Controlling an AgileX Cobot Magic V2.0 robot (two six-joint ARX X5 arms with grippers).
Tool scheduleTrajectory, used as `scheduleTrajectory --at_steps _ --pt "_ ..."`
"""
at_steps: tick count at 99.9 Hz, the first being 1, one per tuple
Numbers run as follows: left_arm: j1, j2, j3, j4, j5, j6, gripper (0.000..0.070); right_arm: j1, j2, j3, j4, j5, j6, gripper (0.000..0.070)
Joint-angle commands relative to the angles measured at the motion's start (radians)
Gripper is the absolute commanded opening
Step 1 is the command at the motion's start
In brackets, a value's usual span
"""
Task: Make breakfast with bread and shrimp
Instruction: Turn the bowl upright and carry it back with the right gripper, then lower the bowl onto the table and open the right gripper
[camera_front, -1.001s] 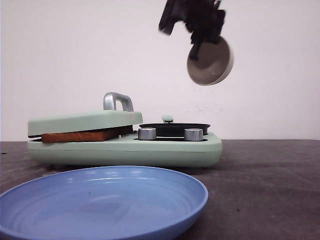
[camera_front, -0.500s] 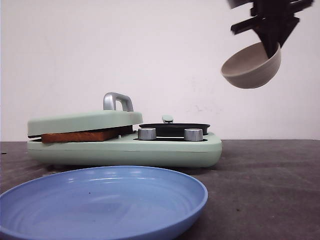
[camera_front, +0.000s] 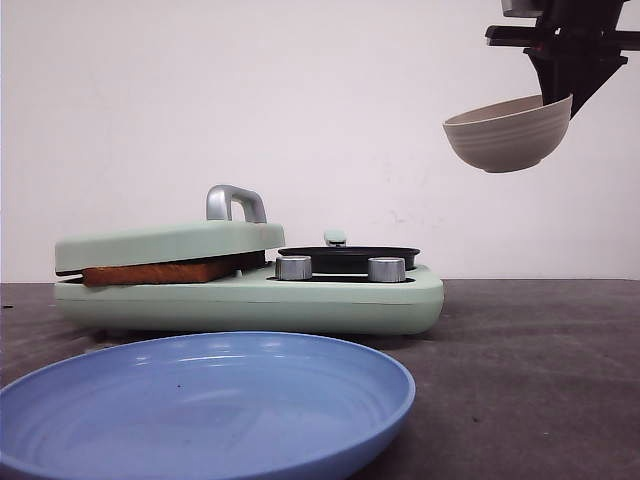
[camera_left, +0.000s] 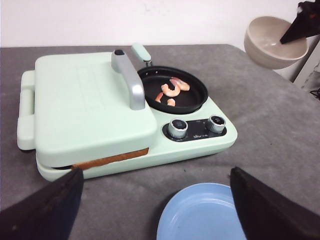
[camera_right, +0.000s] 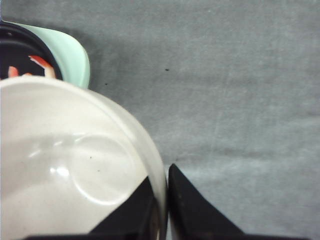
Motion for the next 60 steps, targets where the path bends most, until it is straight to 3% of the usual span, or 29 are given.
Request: scheduleTrajectory --at_steps 1,9,31,44,60 --pt "-0.002 0.015 0.000 0.010 -0.005 -0.010 0.0498 -0.016 0.008 -0.019 0.011 -0.044 0.012 0.0005" --pt "-0.002 0.028 0.000 0.013 -0.005 -0.010 0.0498 -0.041 0.008 -0.091 0.041 -0.095 0.021 0.0006" --pt "-0.002 0.044 0.000 0.039 -0.005 -0.010 0.0498 -0.076 0.008 -0.290 0.152 -0.143 0.040 0.0005" --pt "-0.002 0.056 0.000 0.041 -0.005 -0.010 0.0498 -0.083 0.008 -0.422 0.264 -0.194 0.074 0.0005" --pt "-0.002 0.069 0.000 0.042 -0.005 -0.009 0.0498 -0.083 0.008 -0.564 0.409 -0.198 0.126 0.0005"
